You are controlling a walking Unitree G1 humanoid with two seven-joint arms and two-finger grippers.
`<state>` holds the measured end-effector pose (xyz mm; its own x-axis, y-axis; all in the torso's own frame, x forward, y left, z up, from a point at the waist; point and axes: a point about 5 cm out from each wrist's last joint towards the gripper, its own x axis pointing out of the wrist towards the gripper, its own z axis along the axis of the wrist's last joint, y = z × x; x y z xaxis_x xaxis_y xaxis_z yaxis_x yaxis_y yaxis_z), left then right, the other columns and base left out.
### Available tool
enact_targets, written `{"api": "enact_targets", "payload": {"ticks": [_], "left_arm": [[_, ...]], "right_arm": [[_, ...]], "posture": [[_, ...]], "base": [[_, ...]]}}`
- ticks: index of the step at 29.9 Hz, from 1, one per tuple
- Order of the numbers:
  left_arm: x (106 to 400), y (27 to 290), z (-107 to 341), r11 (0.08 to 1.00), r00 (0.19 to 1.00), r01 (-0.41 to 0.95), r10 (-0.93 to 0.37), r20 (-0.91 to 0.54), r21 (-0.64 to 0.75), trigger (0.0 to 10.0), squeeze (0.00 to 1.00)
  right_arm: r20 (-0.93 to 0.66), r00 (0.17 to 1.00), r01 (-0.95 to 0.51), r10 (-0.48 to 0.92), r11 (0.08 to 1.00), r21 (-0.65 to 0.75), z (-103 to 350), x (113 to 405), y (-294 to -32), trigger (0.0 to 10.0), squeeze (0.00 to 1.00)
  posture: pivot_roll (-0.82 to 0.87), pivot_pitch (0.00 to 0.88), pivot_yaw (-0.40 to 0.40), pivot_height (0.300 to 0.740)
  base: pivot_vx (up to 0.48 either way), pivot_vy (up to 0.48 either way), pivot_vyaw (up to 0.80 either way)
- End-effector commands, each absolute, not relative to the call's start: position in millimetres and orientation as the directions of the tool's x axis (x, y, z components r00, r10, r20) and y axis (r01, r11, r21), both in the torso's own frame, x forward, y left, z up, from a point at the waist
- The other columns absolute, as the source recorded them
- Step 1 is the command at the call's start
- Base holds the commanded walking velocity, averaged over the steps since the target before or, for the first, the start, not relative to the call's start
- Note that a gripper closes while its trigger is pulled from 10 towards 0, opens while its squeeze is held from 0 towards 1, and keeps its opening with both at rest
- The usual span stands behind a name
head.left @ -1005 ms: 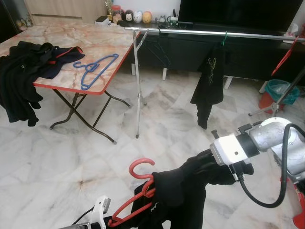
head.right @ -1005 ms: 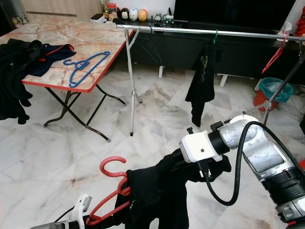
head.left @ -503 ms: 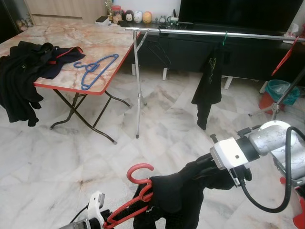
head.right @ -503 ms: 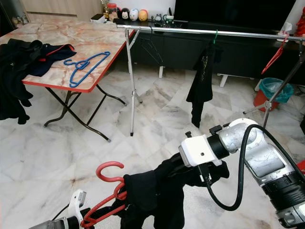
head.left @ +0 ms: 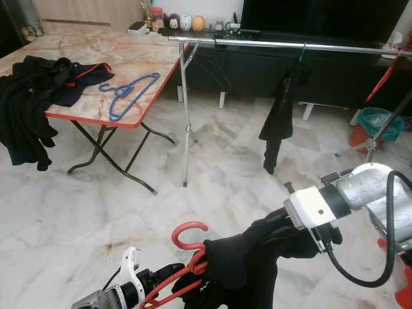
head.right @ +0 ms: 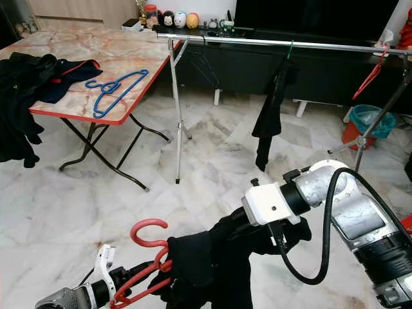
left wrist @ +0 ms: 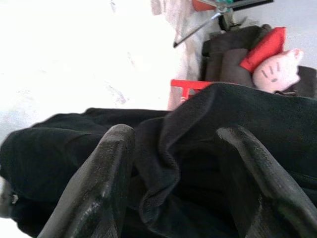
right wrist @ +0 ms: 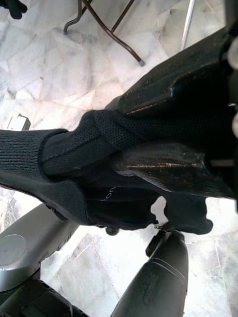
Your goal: Hang hanger
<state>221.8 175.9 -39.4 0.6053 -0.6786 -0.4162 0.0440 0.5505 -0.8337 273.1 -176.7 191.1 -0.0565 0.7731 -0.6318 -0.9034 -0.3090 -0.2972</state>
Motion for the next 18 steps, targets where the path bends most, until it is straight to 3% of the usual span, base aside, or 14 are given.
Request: {"api": "enact_targets", "payload": {"ticks": [1,14,18], "left_arm": [[224,173,-37,0.534,0.594,0.066,-0.700,-0.397,-0.843,10.0,0.00],[210,172,-47,0.614,0.472,0.096,-0.721,-0.507,-0.784,10.0,0.00],[212,170,-46,0.603,0.483,0.087,-0.721,-0.496,-0.793,10.0,0.00]], "right_arm": [[-0.609,-0.042,-0.890,0.792,-0.306,-0.337,202,272,-177,10.0,0.00],[-0.611,-0.041,-0.887,0.790,-0.310,-0.342,203,274,-177,10.0,0.00],[-0.613,-0.040,-0.885,0.789,-0.313,-0.346,206,274,-177,10.0,0.00]], "posture": [[-0.07,0.010,-0.040,0.740],[-0.07,0.011,-0.038,0.740],[-0.07,0.009,-0.040,0.740]], "base": [[0.000,0.000,0.00],[0.000,0.000,0.00],[0.000,0.000,0.00]]}}
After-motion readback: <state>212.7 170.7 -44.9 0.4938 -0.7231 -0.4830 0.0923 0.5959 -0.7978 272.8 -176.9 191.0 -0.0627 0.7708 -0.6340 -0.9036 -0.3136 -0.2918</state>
